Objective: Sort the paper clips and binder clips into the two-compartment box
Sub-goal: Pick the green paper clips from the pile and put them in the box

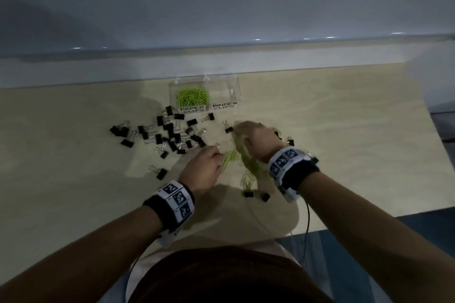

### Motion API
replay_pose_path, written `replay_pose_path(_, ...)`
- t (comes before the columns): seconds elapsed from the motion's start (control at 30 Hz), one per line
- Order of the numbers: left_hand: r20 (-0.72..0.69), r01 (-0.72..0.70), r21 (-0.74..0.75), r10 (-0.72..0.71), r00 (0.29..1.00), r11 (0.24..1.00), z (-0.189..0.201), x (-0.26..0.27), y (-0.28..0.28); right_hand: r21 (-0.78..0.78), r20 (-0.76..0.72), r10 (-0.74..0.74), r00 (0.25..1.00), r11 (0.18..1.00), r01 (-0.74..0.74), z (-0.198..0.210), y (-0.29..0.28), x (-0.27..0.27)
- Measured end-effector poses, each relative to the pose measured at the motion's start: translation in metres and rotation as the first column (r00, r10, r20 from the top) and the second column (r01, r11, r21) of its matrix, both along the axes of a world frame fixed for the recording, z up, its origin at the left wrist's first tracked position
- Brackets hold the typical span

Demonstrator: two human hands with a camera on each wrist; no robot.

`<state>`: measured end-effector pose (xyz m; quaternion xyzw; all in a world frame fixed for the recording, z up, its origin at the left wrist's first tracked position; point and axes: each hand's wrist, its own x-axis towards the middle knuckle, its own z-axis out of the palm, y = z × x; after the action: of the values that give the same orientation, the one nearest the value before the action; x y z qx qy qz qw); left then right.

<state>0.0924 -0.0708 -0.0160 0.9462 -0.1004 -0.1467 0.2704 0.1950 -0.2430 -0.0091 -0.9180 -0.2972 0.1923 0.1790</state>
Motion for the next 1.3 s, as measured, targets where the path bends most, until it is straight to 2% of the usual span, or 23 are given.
replay_pose_path(0.07, -0.008, -0.036, 0.037, 0.036, 0.999, 0.999, -0.009, -0.006, -0.004, 0.020, 0.036, 0.090, 0.995, 0.996, -0.090, -0.009, -0.003, -0.025)
replay_pose_path(0.1, -0.005, -0.053, 0.032, 0.053, 0.999, 0.998, -0.011, -0.007, -0.006, 0.035, 0.035, 0.086, 0.996, 0.996, -0.087, -0.010, -0.004, -0.036)
replay_pose_path(0.23, 0.016, -0.030, -0.108, 0.031, 0.999, 0.994, -0.012, -0.010, -0.012, 0.121, 0.043, 0.059, 0.997, 0.991, -0.064, 0.002, -0.014, -0.066)
replay_pose_path(0.3, 0.017, -0.032, -0.117, 0.035, 0.999, 0.993, -0.011, -0.009, -0.012, 0.206, 0.054, 0.008, 0.999, 0.978, -0.019, 0.009, -0.026, -0.072)
replay_pose_path(0.37, 0.014, -0.088, -0.105, 0.090, 0.996, 0.991, -0.008, -0.008, -0.010, 0.261, 0.058, -0.115, 0.992, 0.960, 0.096, 0.010, -0.038, -0.074)
replay_pose_path(0.4, 0.004, -0.117, -0.092, 0.118, 0.993, 0.989, -0.007, -0.007, -0.010, 0.247, 0.058, -0.186, 0.981, 0.955, 0.166, 0.008, -0.043, -0.075)
replay_pose_path(0.47, -0.046, -0.146, -0.040, 0.145, 0.988, 0.988, -0.006, -0.004, -0.012, 0.104, -0.008, -0.263, 0.965, 0.959, 0.262, 0.007, -0.047, -0.080)
replay_pose_path(0.53, -0.074, -0.119, 0.013, 0.120, 0.990, 0.993, -0.006, 0.000, -0.014, -0.071, -0.096, -0.288, 0.953, 0.957, 0.282, 0.008, -0.040, -0.084)
replay_pose_path(0.63, -0.060, -0.040, 0.012, 0.041, 0.997, 0.999, -0.008, 0.008, -0.016, -0.121, -0.093, -0.300, 0.949, 0.950, 0.288, 0.005, -0.025, -0.083)
replay_pose_path(0.73, -0.081, -0.011, -0.040, 0.007, 0.997, 0.999, -0.007, 0.014, -0.017, -0.071, -0.084, -0.315, 0.945, 0.948, 0.310, -0.002, -0.012, -0.074)
replay_pose_path(0.8, -0.087, 0.015, -0.036, -0.018, 0.996, 0.999, -0.005, 0.017, -0.019, -0.005, -0.070, -0.271, 0.960, 0.963, 0.271, -0.010, -0.008, -0.069)
replay_pose_path(0.9, -0.075, 0.061, 0.041, -0.058, 0.996, 0.997, -0.001, 0.022, -0.022, 0.063, -0.040, -0.213, 0.976, 0.974, 0.215, -0.018, -0.006, -0.063)
replay_pose_path(1.07, -0.063, 0.163, 0.159, -0.155, 0.986, 0.974, 0.003, 0.027, -0.022, 0.156, 0.125, -0.109, 0.986, 0.984, 0.089, -0.009, -0.010, -0.069)
replay_pose_path(1.13, -0.060, 0.175, 0.159, -0.167, 0.984, 0.972, 0.003, 0.028, -0.020, 0.187, 0.100, -0.147, 0.984, 0.974, 0.126, -0.008, -0.015, -0.070)
replay_pose_path(1.2, -0.077, 0.154, 0.095, -0.147, 0.986, 0.984, 0.003, 0.029, -0.017, 0.226, 0.044, -0.222, 0.974, 0.952, 0.207, -0.008, -0.019, -0.068)
replay_pose_path(1.3, -0.126, 0.034, -0.058, -0.042, 0.991, 0.998, 0.002, 0.028, -0.012, 0.270, -0.139, -0.373, 0.917, 0.877, 0.398, -0.008, -0.023, -0.065)
